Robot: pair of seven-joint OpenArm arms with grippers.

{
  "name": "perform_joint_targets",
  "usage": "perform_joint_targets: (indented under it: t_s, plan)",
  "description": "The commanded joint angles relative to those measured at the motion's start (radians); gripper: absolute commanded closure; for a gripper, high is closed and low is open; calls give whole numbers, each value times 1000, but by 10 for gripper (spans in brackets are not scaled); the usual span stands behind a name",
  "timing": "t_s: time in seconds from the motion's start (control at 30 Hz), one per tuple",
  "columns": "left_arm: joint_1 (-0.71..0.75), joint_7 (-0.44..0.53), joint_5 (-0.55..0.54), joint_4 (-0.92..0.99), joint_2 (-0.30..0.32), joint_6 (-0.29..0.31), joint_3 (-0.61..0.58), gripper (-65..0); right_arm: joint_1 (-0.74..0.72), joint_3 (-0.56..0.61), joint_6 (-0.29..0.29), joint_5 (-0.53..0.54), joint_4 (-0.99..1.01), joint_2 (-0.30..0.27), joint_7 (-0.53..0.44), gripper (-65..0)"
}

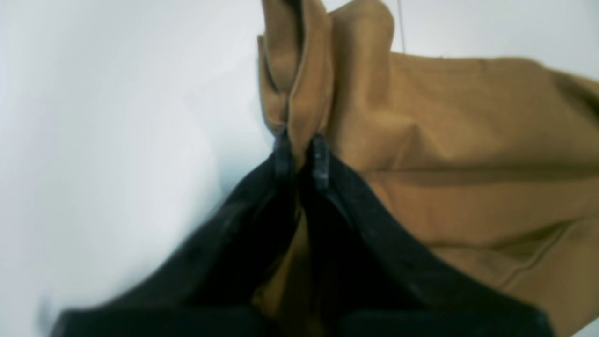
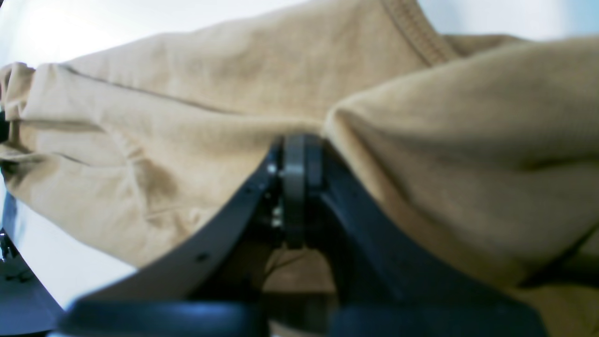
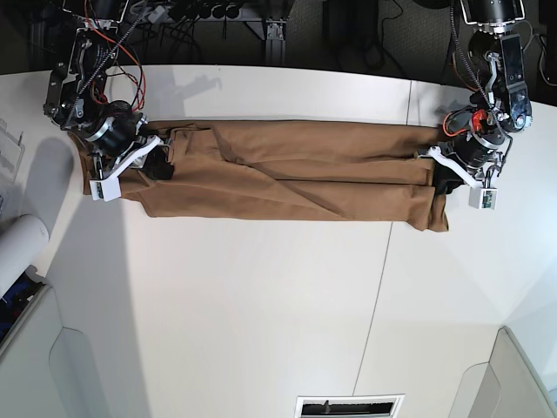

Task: Layout the t-shirt on the table in an organized manner, then fold the t-shirt properly
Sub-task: 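Fold the strip's end with the left gripper toward the right gripper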

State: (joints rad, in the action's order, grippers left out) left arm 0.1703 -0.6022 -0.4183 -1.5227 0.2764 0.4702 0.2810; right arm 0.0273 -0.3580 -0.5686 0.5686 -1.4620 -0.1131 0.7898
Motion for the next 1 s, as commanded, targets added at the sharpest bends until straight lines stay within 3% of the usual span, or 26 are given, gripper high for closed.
perform_joint_targets:
  t_s: [0.0,0.37,0.53,0.67,0.8,0.97]
  plan:
    - [-1,-11,21,-39,9,-9,8,0,-7,-2,0,8,-10,-5,7,0]
    - [-2,1,196,-117,26,-149,8,0,-7,-2,-4,104,-100,-5,43,0]
    - [-2,3,253,-123,35,-172,8,0,-7,-2,-4,105,-175,-5,46,0]
    - [-8,3,270,-124,81,-180,8,0,-7,-2,-4,104,-201,-5,53,0]
    - [-33,-5,333,-124,148,-262,8,0,-7,-2,-4,105,-201,-5,69,0]
    - [-53,-84,341,-150,201,-265,8,0,-7,-2,-4,105,-201,-5,71,0]
